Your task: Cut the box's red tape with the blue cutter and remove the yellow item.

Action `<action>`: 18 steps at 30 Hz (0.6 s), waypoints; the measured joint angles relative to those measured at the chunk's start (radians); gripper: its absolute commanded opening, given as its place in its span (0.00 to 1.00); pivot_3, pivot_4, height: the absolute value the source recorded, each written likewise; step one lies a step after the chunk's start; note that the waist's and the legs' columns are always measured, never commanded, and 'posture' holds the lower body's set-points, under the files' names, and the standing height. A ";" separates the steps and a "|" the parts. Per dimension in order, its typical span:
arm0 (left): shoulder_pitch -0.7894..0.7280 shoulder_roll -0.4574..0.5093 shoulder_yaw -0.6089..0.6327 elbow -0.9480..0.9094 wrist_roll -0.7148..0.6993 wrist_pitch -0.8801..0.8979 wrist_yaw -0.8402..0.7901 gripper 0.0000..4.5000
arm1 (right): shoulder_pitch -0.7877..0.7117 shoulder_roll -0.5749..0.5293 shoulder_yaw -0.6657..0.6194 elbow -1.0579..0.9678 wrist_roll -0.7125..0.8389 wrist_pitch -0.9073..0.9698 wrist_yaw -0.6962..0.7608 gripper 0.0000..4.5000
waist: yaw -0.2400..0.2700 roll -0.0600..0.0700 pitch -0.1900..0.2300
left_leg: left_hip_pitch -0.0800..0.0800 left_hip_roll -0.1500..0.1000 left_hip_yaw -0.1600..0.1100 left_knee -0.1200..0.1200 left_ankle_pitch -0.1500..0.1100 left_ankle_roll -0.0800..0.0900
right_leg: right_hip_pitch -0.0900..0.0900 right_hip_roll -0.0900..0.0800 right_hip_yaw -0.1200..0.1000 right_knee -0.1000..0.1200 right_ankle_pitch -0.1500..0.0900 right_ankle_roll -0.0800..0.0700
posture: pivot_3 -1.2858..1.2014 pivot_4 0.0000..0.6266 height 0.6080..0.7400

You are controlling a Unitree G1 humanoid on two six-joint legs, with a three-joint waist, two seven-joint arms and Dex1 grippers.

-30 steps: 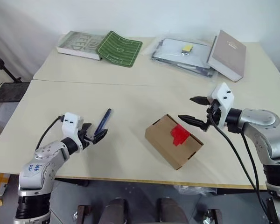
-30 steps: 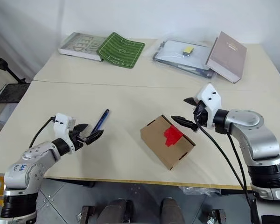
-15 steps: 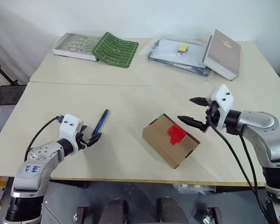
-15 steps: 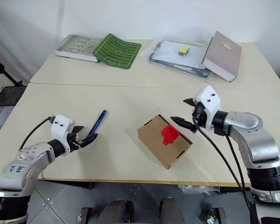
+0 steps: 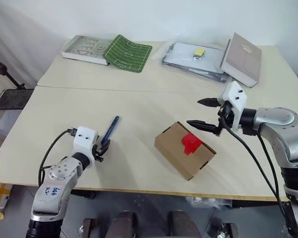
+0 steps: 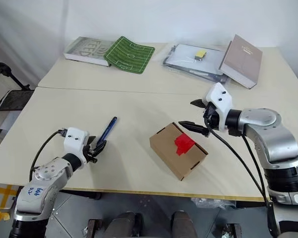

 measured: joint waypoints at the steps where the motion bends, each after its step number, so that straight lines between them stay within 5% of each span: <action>1: 0.008 -0.008 -0.001 -0.012 0.001 0.003 0.005 0.55 | -0.009 -0.001 0.001 0.005 -0.001 0.002 0.007 1.00 | 0.000 0.000 0.000 | 0.000 0.000 0.000 0.000 0.000 0.000 | 0.000 0.000 0.000 0.000 0.000 0.000 | 0.52 0.24 1.00; 3: 0.013 -0.015 -0.007 -0.020 0.006 0.005 0.010 0.55 | -0.027 -0.001 0.002 0.012 -0.002 0.003 0.017 1.00 | 0.000 0.001 0.000 | 0.000 0.000 0.000 0.000 0.000 0.000 | 0.000 0.000 0.000 -0.001 0.000 0.000 | 0.52 0.24 1.00; 6: 0.012 -0.027 -0.018 -0.020 0.008 0.006 0.011 0.37 | -0.044 -0.001 0.011 0.026 -0.008 0.003 0.027 1.00 | 0.001 0.001 -0.001 | 0.001 0.000 0.000 0.000 0.000 0.000 | 0.002 0.000 -0.001 -0.003 0.000 0.000 | 0.52 0.24 1.00; 18: -0.131 0.005 -0.046 0.156 0.021 -0.051 -0.049 0.37 | -0.054 -0.001 0.032 0.037 -0.024 0.003 0.031 1.00 | 0.003 0.003 -0.002 | 0.009 0.001 -0.003 -0.002 0.000 0.000 | 0.014 -0.001 -0.005 -0.011 0.005 -0.001 | 0.52 0.24 1.00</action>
